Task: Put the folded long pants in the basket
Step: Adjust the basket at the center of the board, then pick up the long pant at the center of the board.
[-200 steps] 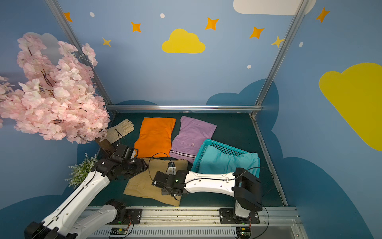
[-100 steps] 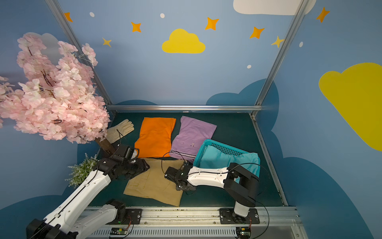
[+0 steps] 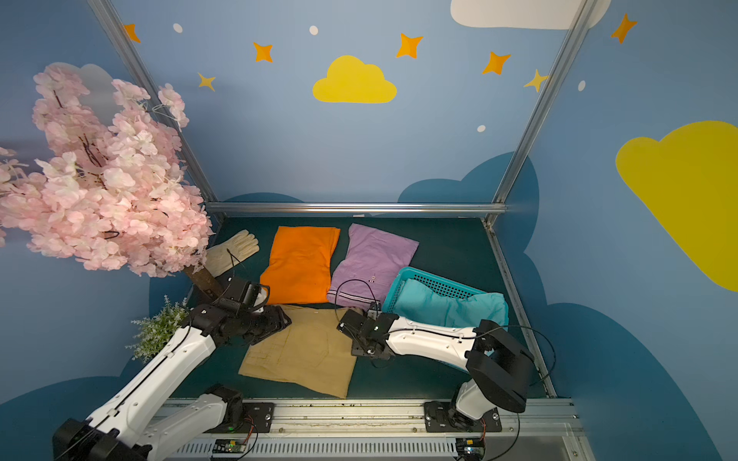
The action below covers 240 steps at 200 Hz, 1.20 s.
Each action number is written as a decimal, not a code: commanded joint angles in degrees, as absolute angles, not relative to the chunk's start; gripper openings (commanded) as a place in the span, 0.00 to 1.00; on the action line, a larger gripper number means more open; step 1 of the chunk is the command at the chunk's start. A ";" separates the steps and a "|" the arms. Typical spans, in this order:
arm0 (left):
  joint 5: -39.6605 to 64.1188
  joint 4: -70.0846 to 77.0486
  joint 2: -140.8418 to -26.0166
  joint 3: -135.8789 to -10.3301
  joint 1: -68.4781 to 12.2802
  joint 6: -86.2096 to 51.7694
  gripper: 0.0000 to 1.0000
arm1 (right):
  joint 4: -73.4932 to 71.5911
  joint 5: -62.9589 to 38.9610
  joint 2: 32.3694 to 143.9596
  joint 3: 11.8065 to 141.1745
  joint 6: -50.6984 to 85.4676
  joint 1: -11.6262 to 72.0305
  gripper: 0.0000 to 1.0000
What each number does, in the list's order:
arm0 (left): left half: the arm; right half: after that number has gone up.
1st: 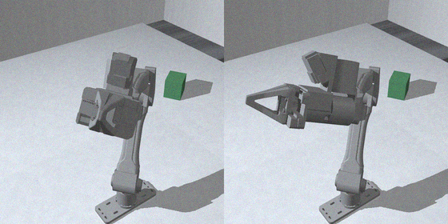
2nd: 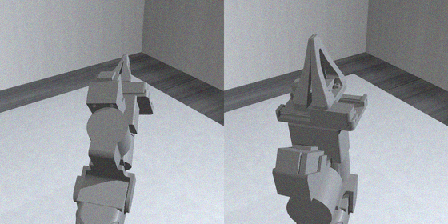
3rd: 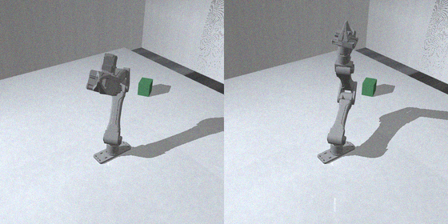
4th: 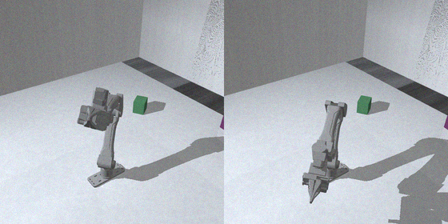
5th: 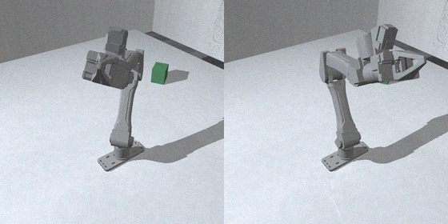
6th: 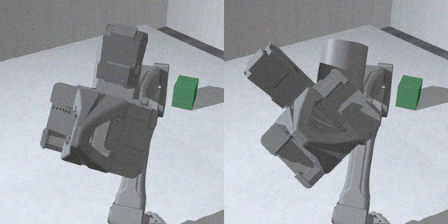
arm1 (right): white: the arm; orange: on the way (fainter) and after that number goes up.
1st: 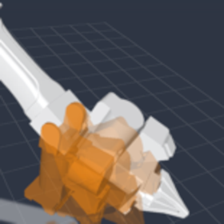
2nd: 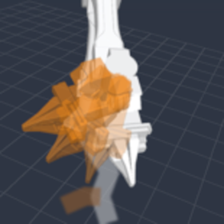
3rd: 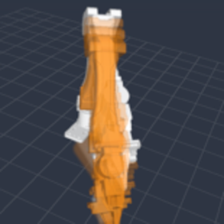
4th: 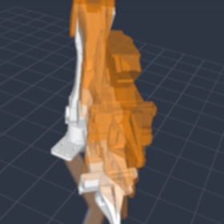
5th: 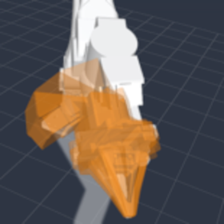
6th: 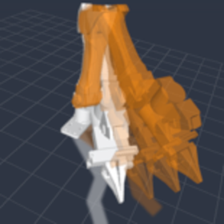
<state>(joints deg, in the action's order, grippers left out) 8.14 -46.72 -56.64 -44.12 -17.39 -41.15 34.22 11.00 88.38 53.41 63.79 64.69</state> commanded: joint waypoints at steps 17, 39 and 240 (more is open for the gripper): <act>8.62 -46.80 -56.86 -43.16 -17.22 -40.26 0.67 | 29.33 4.00 92.75 56.36 59.33 66.23 0.63; 8.75 -46.76 -57.04 -43.29 -17.23 -40.17 0.67 | 28.04 3.01 94.60 55.94 60.75 66.31 0.62; 6.09 -46.49 -57.87 -42.46 -17.23 -41.08 0.68 | 45.68 -2.54 98.90 69.14 40.61 61.25 0.00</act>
